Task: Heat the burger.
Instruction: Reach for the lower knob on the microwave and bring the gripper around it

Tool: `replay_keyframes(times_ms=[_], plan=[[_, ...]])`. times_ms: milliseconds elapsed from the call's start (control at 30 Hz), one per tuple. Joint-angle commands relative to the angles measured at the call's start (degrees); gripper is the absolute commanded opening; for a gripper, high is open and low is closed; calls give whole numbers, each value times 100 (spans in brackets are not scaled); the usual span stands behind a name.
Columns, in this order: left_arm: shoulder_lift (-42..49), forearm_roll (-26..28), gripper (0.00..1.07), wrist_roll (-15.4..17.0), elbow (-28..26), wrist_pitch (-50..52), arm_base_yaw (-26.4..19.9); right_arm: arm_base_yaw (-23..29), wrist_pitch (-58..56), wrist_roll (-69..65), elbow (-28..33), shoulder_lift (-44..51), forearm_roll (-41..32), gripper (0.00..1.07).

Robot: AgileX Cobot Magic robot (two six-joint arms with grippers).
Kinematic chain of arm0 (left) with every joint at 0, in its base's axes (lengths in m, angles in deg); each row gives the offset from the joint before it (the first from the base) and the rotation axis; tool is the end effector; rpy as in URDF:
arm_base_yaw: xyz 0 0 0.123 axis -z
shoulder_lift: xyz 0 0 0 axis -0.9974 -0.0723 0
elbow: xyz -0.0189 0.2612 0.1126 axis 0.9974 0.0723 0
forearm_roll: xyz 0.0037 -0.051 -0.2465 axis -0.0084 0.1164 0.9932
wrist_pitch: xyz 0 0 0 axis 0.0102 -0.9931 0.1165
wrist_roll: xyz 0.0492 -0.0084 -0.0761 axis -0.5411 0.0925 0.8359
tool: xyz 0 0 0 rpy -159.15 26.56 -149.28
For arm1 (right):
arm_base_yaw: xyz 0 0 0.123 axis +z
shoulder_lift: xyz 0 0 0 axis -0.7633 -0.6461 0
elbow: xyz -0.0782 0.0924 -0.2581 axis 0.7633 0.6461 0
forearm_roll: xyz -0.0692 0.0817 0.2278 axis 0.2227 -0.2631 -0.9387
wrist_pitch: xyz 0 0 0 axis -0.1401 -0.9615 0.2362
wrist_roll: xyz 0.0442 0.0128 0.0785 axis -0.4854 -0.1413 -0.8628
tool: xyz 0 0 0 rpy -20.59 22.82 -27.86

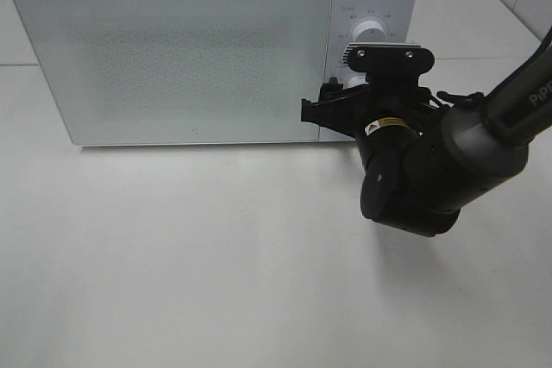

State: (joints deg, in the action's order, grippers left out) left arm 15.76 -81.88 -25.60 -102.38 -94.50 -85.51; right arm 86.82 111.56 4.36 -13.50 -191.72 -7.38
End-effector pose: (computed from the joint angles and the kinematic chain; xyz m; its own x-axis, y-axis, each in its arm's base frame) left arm -0.0088 -0.0063 0.2799 -0.4584 0.0074 -0.8887 0.0710 0.9971 -0.0283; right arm 0.3167 0.1567 0.1169 -0.1047 0.0266 -0.9941 0.1674 0.9859 0.0088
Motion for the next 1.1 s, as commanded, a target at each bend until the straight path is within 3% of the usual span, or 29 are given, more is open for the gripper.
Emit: replay_keyframes(times_ms=[33, 267, 633, 800, 867, 933, 967, 1100], plan=[[86, 63, 98, 23, 0, 74, -11, -40, 773, 69, -74, 0, -160, 75], [86, 63, 98, 23, 0, 74, -11, -40, 773, 69, -74, 0, -160, 74], [86, 63, 98, 23, 0, 74, -11, -40, 814, 109, -74, 0, -160, 61], [86, 63, 98, 23, 0, 74, -11, -40, 791, 241, -103, 0, -143, 46], [86, 63, 98, 23, 0, 74, -11, -40, 710, 229, -103, 0, -138, 30], [86, 63, 98, 23, 0, 74, -11, -40, 682, 229, -103, 0, -138, 25], [86, 63, 98, 23, 0, 74, -11, -23, 676, 229, -103, 0, -138, 16], [86, 63, 98, 23, 0, 74, -11, -17, 670, 229, -103, 0, -138, 7]])
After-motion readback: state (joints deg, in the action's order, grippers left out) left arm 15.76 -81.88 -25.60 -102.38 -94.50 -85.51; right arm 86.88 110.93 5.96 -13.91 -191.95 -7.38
